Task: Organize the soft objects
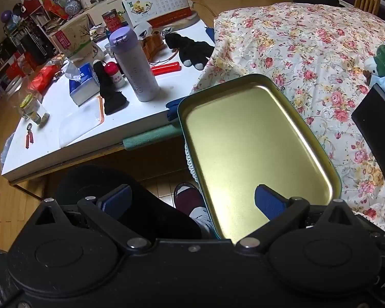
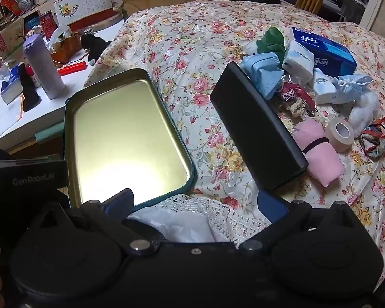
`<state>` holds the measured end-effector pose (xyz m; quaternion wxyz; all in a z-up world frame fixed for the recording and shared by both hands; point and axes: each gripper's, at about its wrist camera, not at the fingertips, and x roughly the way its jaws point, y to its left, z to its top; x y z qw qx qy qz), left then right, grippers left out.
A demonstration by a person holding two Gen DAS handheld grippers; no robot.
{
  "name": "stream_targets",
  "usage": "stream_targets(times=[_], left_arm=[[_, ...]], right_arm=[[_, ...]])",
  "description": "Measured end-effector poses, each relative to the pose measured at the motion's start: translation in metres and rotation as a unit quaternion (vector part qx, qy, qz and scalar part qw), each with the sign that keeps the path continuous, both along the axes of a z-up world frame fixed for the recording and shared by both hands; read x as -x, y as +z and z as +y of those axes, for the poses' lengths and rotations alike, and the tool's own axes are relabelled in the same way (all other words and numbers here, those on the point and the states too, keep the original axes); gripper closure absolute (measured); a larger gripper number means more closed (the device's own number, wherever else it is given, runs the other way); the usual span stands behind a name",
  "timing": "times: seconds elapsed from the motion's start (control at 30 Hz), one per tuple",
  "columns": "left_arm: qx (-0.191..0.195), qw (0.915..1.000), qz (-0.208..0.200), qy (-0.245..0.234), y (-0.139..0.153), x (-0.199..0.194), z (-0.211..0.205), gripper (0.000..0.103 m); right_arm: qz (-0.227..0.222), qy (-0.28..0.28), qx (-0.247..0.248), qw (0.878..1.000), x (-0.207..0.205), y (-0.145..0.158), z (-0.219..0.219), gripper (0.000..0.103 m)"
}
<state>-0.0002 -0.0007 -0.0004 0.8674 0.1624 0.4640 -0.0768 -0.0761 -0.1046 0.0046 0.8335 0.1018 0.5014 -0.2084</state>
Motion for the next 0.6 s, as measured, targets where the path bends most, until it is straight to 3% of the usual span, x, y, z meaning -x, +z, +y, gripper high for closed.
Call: stream_targets(times=[0.6], left_arm=[[0.013, 0.9999, 0.007, 0.002, 0.002, -0.0026, 0.0014, 0.004]], right_arm=[[-0.001, 0.0, -0.003, 1.0, -0.0018, -0.0015, 0.001, 0.0]])
